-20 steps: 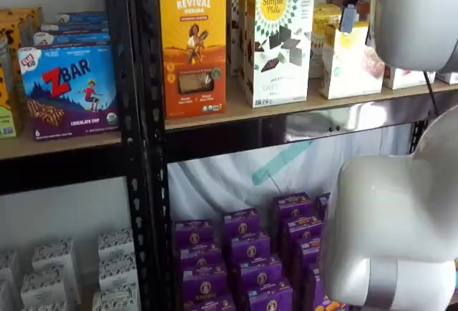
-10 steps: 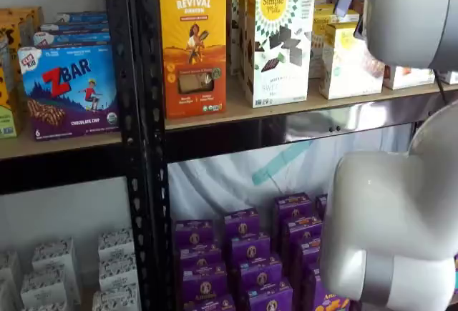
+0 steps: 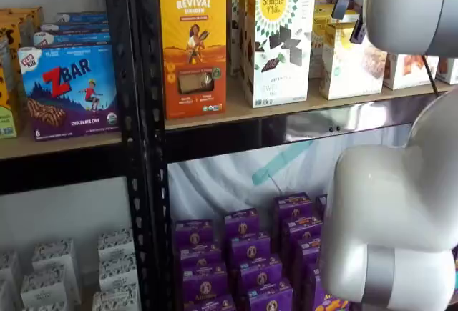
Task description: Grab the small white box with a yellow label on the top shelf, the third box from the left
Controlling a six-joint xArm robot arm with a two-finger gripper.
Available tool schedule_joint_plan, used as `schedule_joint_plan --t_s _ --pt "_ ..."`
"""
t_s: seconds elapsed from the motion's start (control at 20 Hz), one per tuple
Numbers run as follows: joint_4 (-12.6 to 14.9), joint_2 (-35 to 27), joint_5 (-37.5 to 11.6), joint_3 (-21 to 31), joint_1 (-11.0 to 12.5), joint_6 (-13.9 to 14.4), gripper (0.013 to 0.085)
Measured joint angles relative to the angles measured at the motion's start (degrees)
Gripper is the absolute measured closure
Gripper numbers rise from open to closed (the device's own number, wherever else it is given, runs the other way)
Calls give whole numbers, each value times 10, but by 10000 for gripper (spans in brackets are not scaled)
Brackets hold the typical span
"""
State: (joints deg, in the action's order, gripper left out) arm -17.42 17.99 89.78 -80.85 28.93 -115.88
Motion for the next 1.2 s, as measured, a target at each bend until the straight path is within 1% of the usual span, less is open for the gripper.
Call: schedule_joint_plan --t_s 0.2,0.35,0.45,0.55,0.7,0.85,1.2 --pt "20 -6 -14 9 -11 3 130" --pt "33 -16 -9 4 -16 5 130" --pt "43 -27 3 -8 -19 8 130" --pt "61 -40 15 -24 -26 13 130" --pt "103 -58 25 -42 -43 23 130" --pt "111 -68 31 -51 -47 28 130" --pt "118 -82 39 -63 -52 31 130"
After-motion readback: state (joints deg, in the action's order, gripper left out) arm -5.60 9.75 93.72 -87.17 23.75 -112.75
